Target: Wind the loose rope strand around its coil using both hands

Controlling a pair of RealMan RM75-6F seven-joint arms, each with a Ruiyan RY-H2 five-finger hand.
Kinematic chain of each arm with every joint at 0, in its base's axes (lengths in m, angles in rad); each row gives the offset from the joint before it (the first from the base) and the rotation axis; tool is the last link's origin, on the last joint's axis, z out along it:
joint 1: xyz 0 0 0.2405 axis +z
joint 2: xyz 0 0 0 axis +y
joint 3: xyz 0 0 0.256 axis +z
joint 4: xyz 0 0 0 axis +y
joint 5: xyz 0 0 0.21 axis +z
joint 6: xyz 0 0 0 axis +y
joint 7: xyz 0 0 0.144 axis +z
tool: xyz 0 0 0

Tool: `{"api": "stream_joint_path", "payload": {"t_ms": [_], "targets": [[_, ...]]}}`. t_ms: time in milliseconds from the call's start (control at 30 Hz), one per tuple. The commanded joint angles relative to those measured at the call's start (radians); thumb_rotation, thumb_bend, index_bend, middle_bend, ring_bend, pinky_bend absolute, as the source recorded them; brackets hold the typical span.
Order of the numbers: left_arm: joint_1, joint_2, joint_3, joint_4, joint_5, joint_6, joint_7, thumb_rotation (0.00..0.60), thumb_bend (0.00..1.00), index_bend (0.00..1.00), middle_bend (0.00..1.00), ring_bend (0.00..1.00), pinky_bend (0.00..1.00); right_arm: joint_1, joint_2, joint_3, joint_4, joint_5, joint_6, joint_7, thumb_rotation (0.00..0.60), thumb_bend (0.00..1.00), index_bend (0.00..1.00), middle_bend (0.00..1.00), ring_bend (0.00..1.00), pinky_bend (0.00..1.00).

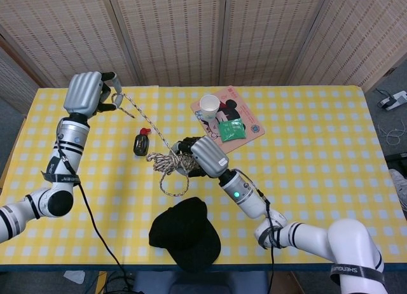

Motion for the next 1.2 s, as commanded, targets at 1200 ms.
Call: {"api": "stream_joint_path", "payload": {"t_ms": [1200], "targets": [[0.167,0.061,0.111,0.012,0.118,0.011,-0.042,0.6,0.42,0.82,1.0,1.0,1.0,-0.052,-0.032,0.174,0.065,0.147,0.106,0.035,0.6,0.62,0.8,0.58,0.51,0.63]]}}
